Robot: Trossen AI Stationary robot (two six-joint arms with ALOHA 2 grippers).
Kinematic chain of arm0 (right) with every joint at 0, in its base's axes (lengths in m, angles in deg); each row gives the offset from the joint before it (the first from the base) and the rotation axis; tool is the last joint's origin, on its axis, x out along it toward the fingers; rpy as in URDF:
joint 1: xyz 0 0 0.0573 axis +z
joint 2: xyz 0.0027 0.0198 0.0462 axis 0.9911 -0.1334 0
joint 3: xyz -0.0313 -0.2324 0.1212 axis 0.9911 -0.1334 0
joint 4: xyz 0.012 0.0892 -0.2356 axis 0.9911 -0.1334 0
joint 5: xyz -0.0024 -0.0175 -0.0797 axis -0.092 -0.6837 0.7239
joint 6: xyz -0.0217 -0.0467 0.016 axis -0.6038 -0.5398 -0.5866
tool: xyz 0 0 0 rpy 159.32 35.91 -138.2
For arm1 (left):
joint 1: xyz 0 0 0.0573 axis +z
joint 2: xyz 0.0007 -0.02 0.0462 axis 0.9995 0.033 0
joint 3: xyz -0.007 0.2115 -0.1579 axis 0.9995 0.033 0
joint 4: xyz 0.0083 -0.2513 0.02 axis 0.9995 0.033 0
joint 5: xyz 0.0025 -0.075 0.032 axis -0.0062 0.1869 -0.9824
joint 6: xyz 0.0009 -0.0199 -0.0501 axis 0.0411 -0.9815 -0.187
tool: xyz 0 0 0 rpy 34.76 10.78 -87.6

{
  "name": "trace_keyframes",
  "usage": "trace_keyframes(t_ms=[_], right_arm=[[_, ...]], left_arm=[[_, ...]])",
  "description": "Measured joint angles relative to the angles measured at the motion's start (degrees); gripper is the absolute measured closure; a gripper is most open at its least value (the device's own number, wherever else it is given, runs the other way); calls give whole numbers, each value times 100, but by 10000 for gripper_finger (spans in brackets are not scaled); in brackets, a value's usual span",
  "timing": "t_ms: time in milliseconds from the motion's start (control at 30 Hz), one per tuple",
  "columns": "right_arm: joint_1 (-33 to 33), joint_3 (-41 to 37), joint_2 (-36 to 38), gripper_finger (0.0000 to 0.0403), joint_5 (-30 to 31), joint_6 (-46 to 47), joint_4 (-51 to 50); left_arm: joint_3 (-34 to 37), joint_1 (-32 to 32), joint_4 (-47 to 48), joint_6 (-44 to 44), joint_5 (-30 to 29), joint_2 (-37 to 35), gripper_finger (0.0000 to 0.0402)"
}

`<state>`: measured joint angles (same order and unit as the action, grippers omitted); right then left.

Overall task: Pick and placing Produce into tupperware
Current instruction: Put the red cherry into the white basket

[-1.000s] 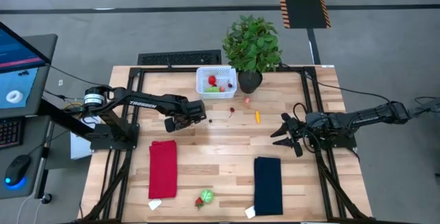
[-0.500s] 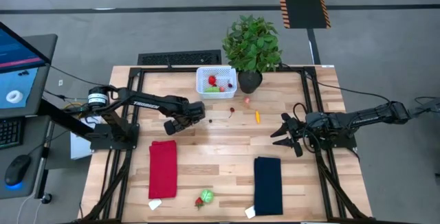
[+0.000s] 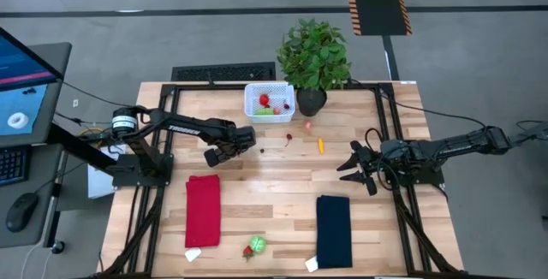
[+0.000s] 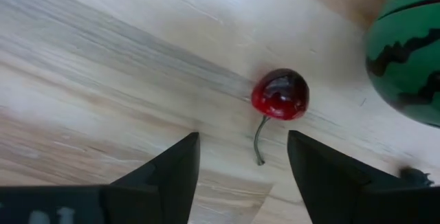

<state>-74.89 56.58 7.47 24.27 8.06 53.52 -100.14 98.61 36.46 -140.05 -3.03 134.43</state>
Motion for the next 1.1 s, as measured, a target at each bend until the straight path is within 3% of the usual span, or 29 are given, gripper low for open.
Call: trace_keyframes(t_ms=[567,1100], right_arm=[[0,0,0,222,0,0,0],[-1,0,0,222,0,-1,0]], left_arm=[[-28,-4,60,111,177,310,391],[-2,0,9,348,380,151,401]])
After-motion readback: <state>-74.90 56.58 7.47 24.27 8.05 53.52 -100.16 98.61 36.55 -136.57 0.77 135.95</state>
